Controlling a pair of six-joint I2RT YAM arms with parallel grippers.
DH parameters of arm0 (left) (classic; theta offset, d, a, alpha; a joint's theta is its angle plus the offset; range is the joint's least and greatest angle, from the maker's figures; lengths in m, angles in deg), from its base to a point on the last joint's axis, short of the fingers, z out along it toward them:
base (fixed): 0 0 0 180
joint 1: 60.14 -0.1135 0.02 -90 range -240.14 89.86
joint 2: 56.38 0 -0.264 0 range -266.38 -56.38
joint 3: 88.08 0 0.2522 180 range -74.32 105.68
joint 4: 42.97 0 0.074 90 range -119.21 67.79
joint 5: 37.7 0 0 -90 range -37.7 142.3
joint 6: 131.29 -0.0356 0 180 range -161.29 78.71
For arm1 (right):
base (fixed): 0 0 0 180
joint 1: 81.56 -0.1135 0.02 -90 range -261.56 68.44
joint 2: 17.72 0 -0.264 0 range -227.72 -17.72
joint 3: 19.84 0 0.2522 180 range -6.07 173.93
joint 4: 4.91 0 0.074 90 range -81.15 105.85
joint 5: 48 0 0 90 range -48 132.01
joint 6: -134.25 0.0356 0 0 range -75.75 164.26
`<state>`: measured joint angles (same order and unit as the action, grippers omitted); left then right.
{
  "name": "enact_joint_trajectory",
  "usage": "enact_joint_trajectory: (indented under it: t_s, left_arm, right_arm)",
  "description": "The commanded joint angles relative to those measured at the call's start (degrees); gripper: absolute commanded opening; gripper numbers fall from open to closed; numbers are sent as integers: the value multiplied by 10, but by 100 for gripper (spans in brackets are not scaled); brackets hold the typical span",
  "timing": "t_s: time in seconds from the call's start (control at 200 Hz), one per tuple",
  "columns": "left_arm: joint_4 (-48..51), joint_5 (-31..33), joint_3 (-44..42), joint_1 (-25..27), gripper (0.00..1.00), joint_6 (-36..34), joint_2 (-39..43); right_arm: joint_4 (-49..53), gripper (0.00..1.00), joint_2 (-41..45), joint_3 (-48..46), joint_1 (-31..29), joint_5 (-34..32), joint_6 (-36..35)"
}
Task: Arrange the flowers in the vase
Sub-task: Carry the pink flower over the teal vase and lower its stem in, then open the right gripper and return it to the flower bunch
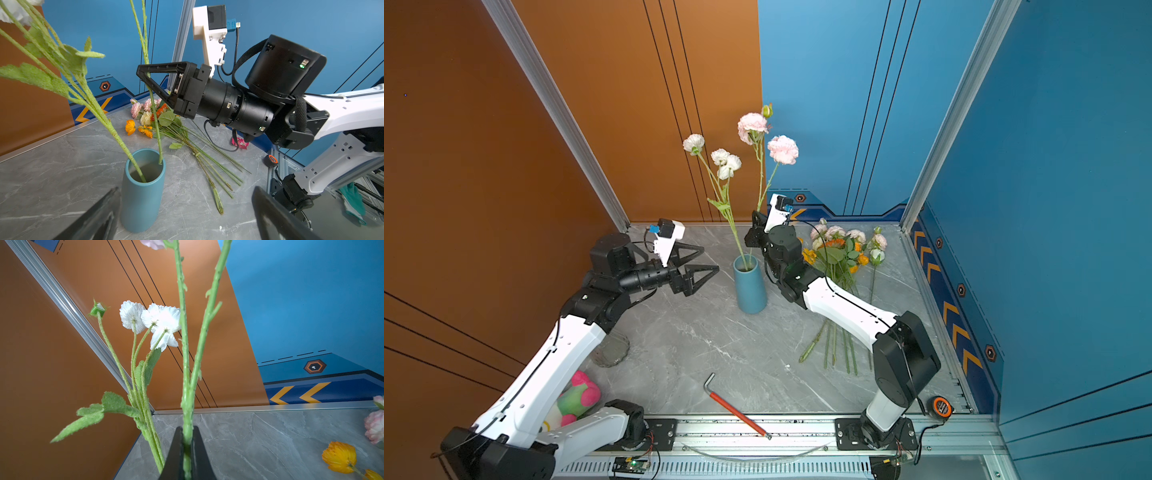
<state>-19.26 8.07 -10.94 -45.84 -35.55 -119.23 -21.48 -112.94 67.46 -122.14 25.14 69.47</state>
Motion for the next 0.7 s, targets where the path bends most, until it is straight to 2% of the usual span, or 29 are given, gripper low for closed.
enact_joint_trajectory:
  t_s: [0.0,0.11,0.235,0.295,0.395,0.516,0.696]
  left_arm:
    - [-12,-15,-5,4,98,5,-3]
    - [-12,-16,-5,5,98,6,-8]
    - [-12,-16,-5,7,98,6,-9]
    - [-12,-16,-5,7,98,6,-9]
    - [-12,-16,-4,8,98,6,-8]
    - [-12,-16,-5,10,98,6,-9]
    - [-12,-16,-5,11,98,6,-9]
  right_arm:
    - [-130,0,-25,-63,-34,-49,-73]
    - [-235,0,-41,-115,-53,-61,-98]
    - [-251,0,-47,-130,-72,-61,-123]
    - [-258,9,-48,-140,-80,-64,-130]
    - [-282,14,-47,-167,-91,-77,-135]
    - [-298,29,-41,-193,-100,-94,-138]
    - [-286,43,-17,-213,-106,-108,-144]
